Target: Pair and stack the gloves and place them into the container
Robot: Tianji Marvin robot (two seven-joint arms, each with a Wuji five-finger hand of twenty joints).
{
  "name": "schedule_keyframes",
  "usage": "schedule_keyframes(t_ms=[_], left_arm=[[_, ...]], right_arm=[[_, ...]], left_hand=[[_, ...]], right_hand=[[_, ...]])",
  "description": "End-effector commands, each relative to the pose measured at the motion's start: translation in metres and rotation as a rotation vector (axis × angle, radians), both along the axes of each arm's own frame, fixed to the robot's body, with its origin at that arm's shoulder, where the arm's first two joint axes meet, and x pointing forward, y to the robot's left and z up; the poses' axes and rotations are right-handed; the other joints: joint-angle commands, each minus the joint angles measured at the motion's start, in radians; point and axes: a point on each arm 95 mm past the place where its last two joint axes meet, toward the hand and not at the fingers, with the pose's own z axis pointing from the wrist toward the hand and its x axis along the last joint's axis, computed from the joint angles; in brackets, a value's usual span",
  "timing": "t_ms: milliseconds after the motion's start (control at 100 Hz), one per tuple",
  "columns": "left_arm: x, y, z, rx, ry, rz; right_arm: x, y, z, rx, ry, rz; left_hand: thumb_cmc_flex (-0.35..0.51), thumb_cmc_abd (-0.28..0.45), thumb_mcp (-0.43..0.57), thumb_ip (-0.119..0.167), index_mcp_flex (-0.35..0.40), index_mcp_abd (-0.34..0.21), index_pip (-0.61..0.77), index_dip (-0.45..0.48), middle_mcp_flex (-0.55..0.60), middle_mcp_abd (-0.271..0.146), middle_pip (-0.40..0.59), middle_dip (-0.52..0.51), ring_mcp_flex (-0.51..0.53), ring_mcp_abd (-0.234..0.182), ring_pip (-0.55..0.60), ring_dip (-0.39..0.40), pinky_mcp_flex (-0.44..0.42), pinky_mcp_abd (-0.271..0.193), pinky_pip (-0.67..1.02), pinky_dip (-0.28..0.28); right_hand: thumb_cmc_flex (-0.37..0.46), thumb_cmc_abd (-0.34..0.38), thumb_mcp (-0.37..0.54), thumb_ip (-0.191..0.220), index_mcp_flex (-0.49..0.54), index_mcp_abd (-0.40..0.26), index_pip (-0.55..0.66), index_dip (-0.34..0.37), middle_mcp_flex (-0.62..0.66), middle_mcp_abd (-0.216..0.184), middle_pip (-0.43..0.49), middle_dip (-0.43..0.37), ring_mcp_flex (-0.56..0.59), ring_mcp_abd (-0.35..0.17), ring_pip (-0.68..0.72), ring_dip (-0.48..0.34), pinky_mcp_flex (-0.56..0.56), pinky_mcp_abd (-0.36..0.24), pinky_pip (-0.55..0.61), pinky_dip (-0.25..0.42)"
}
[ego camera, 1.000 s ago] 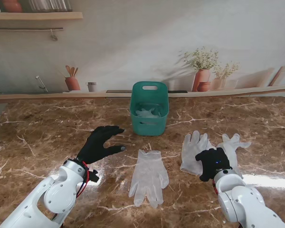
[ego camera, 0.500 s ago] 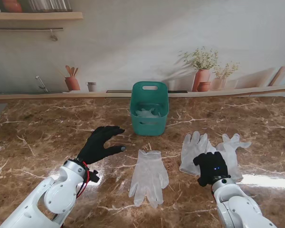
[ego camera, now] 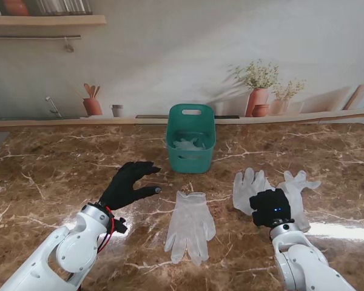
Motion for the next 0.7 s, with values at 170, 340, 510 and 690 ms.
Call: schedule_keyframes(t_ms=[170, 340, 510, 690], left_arm=[[-0.002, -0.002, 0.006, -0.002, 0.0, -0.023], [-0.001, -0.002, 0.019, -0.02, -0.019, -0.065], [0.0, -0.005, 0.032, -0.037, -0.014, -0.105], [-0.005, -0.01, 0.045, -0.041, -0.024, -0.143]], right_arm=[[-0.005, 0.01, 0.029, 0.186, -0.026, 0.0], [-0.005, 0.017, 0.065, 0.273, -0.078, 0.053], [-0.006, 0.025, 0.093, 0.363, -0.112, 0.104], [-0.007, 0.032, 0.113, 0.482, -0.097, 0.17]], left_hand=[[0.033, 0.036, -0.039, 0.024, 0.01, -0.011, 0.016, 0.019, 0.002, -0.001, -0.016, -0.012, -0.026, -0.043, -0.025, -0.01, -0.004, -0.014, -0.026, 0.024], [0.059, 0.018, -0.034, 0.024, 0.029, -0.018, 0.025, 0.026, 0.027, -0.003, -0.009, -0.009, -0.001, -0.043, -0.017, -0.006, 0.002, -0.002, 0.003, 0.041], [0.073, 0.009, -0.033, 0.024, 0.03, -0.017, 0.028, 0.027, 0.031, -0.003, -0.006, -0.007, 0.005, -0.041, -0.016, -0.005, 0.001, 0.001, 0.021, 0.047], [0.087, -0.026, -0.033, 0.024, 0.023, -0.006, 0.022, 0.02, 0.036, 0.0, -0.003, -0.004, 0.01, -0.035, -0.014, -0.004, -0.003, 0.005, 0.032, 0.047]], right_hand=[[0.016, 0.087, -0.003, -0.018, 0.055, 0.009, 0.017, 0.197, 0.01, -0.007, 0.01, 0.086, 0.004, -0.009, 0.016, 0.008, -0.016, -0.011, 0.038, -0.011], [0.021, 0.081, 0.004, -0.015, 0.061, 0.019, 0.025, 0.223, 0.018, 0.0, 0.014, 0.097, 0.005, -0.003, 0.016, 0.009, -0.02, -0.007, 0.037, -0.01], [0.025, 0.073, 0.014, -0.011, 0.072, 0.041, 0.028, 0.238, 0.034, 0.007, 0.019, 0.122, 0.011, 0.006, 0.012, 0.007, -0.024, 0.002, 0.028, -0.013], [0.028, 0.07, 0.017, -0.01, 0.075, 0.054, 0.027, 0.242, 0.046, 0.013, 0.007, 0.139, -0.008, 0.015, -0.017, -0.004, -0.051, 0.013, -0.011, -0.027]])
